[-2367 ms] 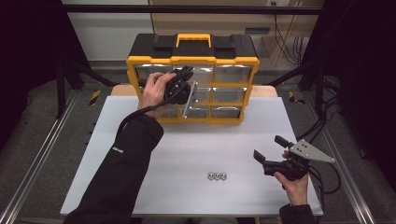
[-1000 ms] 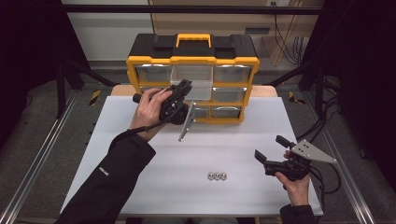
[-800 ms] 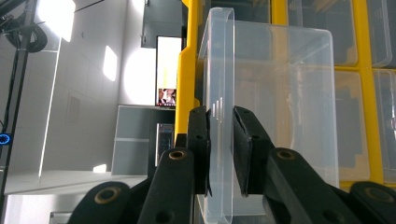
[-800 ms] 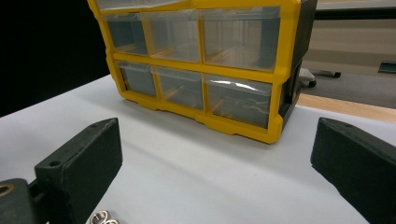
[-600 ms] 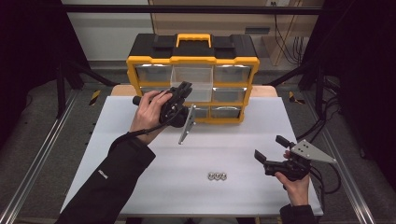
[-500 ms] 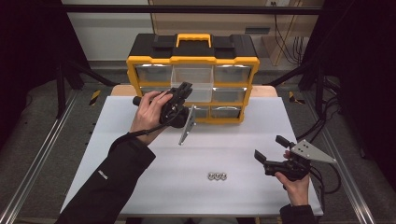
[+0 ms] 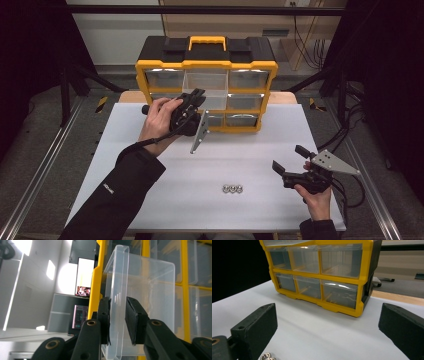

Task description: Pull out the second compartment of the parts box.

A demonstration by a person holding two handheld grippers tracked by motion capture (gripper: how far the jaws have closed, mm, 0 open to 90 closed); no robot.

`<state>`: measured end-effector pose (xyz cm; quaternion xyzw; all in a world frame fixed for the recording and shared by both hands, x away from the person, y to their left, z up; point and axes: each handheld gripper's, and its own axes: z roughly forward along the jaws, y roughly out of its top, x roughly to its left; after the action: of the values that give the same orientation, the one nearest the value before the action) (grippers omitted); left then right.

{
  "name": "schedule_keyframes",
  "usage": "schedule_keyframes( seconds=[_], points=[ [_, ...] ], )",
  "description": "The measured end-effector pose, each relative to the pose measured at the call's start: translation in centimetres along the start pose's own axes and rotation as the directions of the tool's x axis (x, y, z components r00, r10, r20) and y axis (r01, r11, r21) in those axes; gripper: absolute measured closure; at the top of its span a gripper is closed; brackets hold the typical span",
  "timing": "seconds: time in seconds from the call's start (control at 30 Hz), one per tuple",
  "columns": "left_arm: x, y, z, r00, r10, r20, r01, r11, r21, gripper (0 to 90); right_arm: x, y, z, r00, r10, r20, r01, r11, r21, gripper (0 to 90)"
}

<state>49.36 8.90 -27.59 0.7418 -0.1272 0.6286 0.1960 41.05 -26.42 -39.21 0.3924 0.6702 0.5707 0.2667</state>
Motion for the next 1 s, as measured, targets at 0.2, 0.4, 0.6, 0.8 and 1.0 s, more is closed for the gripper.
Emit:
schedule_keyframes(
  seconds=[0.2,0.4,0.6,0.8,1.0],
  points=[
    [0.5,-0.1,-0.6,0.9787,-0.192,0.073,0.194,0.9807,-0.024,51.4,0.0,0.0,-0.1,1.0000,0.000,0.000,0.000,1.000,0.001,2.5],
    [0.7,-0.4,-1.2,0.9171,-0.364,0.163,0.370,0.9290,-0.008,33.1,0.0,0.0,0.0,1.0000,-0.001,0.002,0.001,1.000,0.003,2.5],
    [0.9,-1.1,-2.2,0.8228,-0.518,0.234,0.533,0.8458,-0.003,23.0,0.0,0.0,-0.1,1.0000,-0.005,-0.002,0.005,1.000,0.001,2.5],
    [0.4,-2.1,-3.4,0.6751,-0.673,0.303,0.702,0.7121,0.017,16.3,0.0,0.0,-0.1,1.0000,-0.006,-0.002,0.006,1.000,0.001,2.5],
    [-0.8,-3.5,-4.7,0.5661,-0.759,0.322,0.788,0.6127,0.057,8.7,0.0,0.0,-0.1,1.0000,-0.004,0.002,0.004,1.000,0.004,2.4]
  ],
)
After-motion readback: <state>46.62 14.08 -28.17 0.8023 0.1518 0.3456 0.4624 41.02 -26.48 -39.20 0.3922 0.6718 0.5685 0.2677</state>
